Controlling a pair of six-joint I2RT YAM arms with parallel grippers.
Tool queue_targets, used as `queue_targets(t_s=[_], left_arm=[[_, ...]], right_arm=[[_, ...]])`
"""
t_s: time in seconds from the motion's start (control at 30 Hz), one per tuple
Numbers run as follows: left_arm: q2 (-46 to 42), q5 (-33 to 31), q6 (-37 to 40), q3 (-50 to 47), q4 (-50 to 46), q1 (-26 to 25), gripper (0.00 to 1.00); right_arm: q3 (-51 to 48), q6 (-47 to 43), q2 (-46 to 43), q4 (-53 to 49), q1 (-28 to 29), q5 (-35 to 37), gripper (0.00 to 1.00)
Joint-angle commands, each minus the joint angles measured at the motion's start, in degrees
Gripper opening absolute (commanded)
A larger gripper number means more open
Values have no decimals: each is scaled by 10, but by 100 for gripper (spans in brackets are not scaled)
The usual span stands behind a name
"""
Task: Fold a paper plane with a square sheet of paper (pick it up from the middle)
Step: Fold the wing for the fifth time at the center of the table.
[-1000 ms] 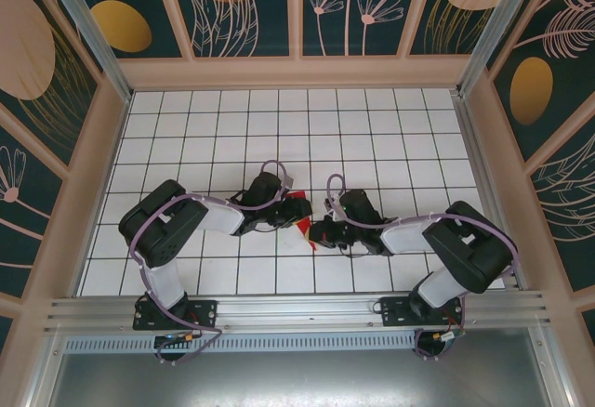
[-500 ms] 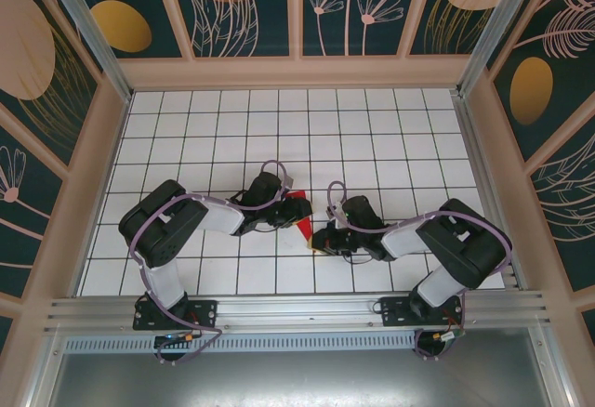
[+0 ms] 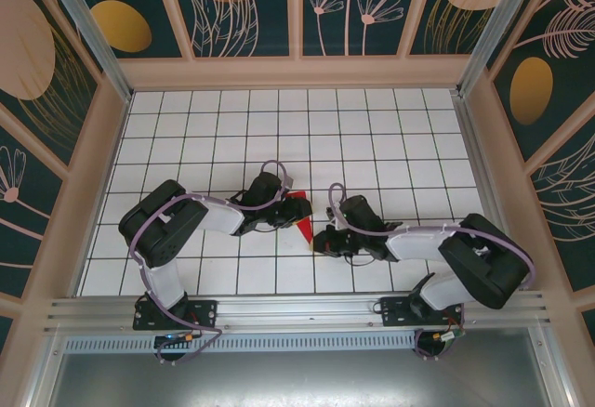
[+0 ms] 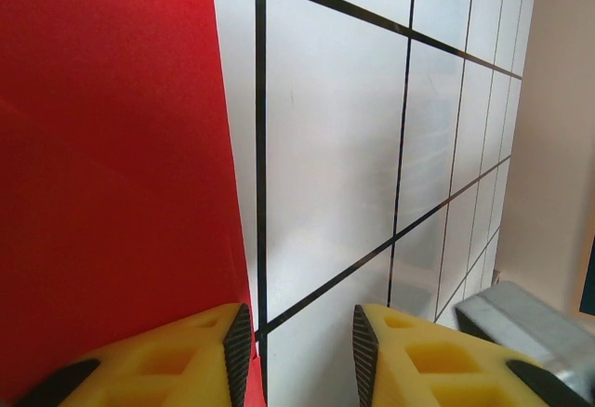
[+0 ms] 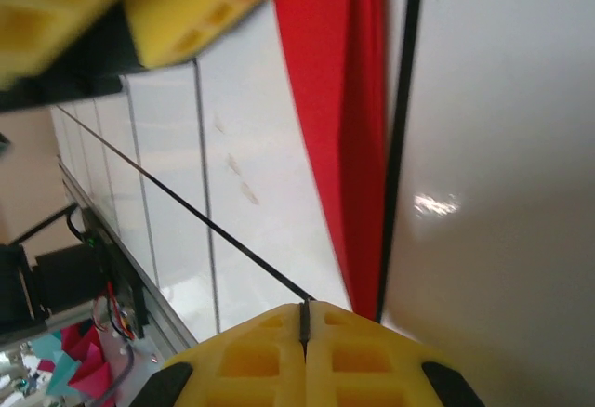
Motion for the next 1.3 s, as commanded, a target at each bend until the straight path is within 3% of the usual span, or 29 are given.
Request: queue_targets(t_s=[0.0, 0.13, 0.4, 0.73, 0.83, 1.27], left_arm=[[29, -50, 4, -9, -71, 0, 38], [32, -47, 5, -7, -71, 0, 38], [31, -45, 6, -8, -68, 0, 38], [29, -51, 0, -11, -64, 0, 38], [28, -53, -7, -15, -58, 1, 38], [22, -66, -20, -19, -46, 0, 37]], right_arm=[[22, 32, -15, 9, -8, 33, 6], [28, 68, 25, 79, -23, 19, 5], [59, 76, 100, 111, -27, -4, 5], [37, 44, 143, 34, -15, -5, 6], [55, 16, 158, -36, 4, 20, 6], [62, -8, 176, -59, 8, 39, 5]])
